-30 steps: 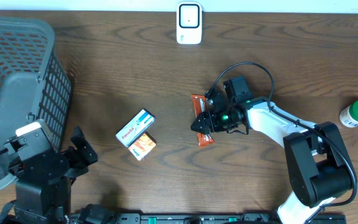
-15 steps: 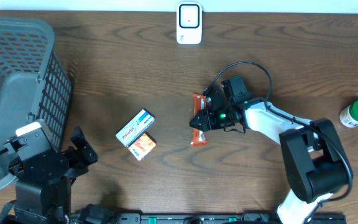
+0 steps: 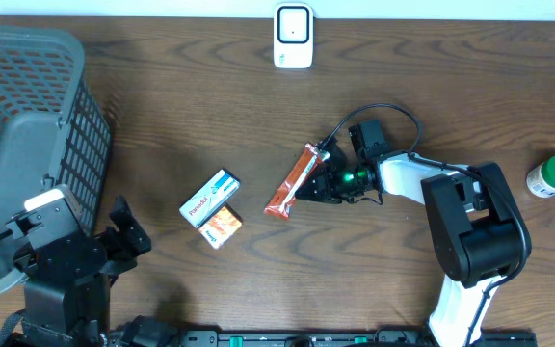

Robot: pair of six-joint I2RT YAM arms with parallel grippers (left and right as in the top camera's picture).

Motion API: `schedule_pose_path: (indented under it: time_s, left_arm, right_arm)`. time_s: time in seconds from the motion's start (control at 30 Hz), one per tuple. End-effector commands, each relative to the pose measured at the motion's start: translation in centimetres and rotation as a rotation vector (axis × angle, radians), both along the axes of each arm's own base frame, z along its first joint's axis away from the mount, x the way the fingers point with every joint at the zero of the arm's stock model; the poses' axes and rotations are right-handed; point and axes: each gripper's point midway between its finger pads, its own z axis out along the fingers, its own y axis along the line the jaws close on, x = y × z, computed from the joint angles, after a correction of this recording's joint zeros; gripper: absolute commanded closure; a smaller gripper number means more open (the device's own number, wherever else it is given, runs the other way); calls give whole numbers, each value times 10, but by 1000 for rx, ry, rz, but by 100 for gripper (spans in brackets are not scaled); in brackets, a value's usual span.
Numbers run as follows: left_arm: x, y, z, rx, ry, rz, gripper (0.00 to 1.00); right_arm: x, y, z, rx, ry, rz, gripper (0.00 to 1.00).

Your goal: Scan the item barcode

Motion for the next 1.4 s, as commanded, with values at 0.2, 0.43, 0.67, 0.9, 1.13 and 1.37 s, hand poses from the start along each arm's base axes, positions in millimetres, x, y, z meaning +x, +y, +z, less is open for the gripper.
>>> schedule_pose_path:
  time_s: [0.2,0.43,0.67,0.9,1.13,1.37]
  left_arm:
    - [-1,1,5,4,-10,0,2]
    - [-1,1,5,4,-10,0,2]
    - [-1,1,5,4,-10,0,2]
    - [-1,1,5,4,-10,0,2]
    - [-1,1,5,4,-10,0,2]
    - [-1,1,5,4,-10,0,2]
  right_arm:
    - [-57,-86,-112,-566,180,-98,88]
    - [-46,-85,-38,-559,114,-152,99]
    - [-16,-41,41,-407,-134,-220,99]
    - [-15,14,52,-316,-246,-162,99]
    - [4,26,53,-296,-299,-232,99]
    - [24,49,26,-282,-285,-231,99]
